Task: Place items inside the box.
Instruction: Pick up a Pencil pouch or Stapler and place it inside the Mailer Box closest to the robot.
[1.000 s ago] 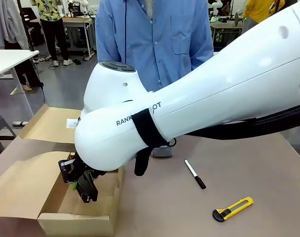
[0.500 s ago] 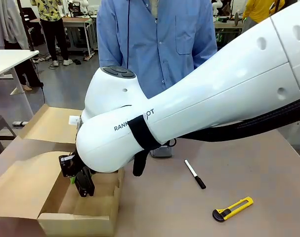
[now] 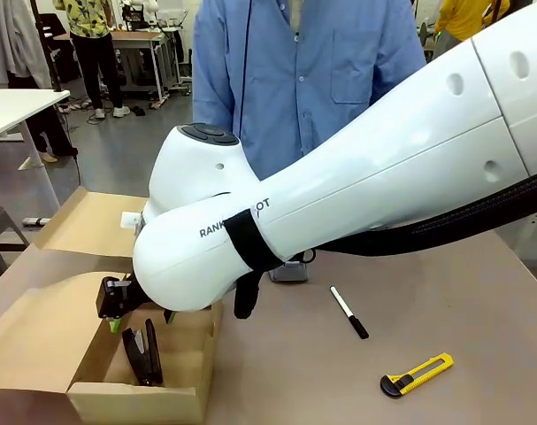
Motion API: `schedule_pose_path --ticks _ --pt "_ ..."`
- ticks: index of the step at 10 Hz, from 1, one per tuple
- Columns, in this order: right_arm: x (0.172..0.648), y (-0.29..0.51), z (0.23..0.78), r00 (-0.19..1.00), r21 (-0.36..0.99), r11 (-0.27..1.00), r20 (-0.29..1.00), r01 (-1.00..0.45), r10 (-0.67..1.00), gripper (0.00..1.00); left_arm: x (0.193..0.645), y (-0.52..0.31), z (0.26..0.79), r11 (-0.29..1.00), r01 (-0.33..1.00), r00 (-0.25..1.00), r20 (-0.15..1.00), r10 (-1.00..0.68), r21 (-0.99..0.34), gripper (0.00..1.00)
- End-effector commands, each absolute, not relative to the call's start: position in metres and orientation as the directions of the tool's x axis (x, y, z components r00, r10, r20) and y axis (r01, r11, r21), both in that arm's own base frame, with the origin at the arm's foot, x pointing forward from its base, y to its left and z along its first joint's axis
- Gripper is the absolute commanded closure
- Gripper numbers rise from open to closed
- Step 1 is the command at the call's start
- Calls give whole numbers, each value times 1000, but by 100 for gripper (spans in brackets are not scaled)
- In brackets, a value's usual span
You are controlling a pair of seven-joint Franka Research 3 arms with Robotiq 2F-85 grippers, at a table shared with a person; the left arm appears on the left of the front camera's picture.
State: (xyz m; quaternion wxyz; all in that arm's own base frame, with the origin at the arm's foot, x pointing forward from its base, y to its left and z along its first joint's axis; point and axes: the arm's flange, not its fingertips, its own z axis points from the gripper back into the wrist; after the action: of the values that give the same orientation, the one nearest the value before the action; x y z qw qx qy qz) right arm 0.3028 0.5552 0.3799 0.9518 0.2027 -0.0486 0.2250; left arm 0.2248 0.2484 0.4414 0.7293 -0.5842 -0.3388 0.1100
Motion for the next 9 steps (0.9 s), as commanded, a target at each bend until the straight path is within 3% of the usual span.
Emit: schedule_pose_path --ticks 1,5,7,9 --pt "301 556 383 902 387 814 186 -433 390 0 225 248 443 289 264 732 386 561 -920 0" --pt "279 555 399 902 315 845 165 -432 399 0 225 248 443 289 264 732 386 561 -920 0" --pt "260 559 405 915 191 898 168 -396 368 0 225 248 443 289 264 732 386 561 -920 0" --pt "246 563 407 897 186 878 131 -441 423 0 225 248 443 289 264 732 386 561 -920 0"
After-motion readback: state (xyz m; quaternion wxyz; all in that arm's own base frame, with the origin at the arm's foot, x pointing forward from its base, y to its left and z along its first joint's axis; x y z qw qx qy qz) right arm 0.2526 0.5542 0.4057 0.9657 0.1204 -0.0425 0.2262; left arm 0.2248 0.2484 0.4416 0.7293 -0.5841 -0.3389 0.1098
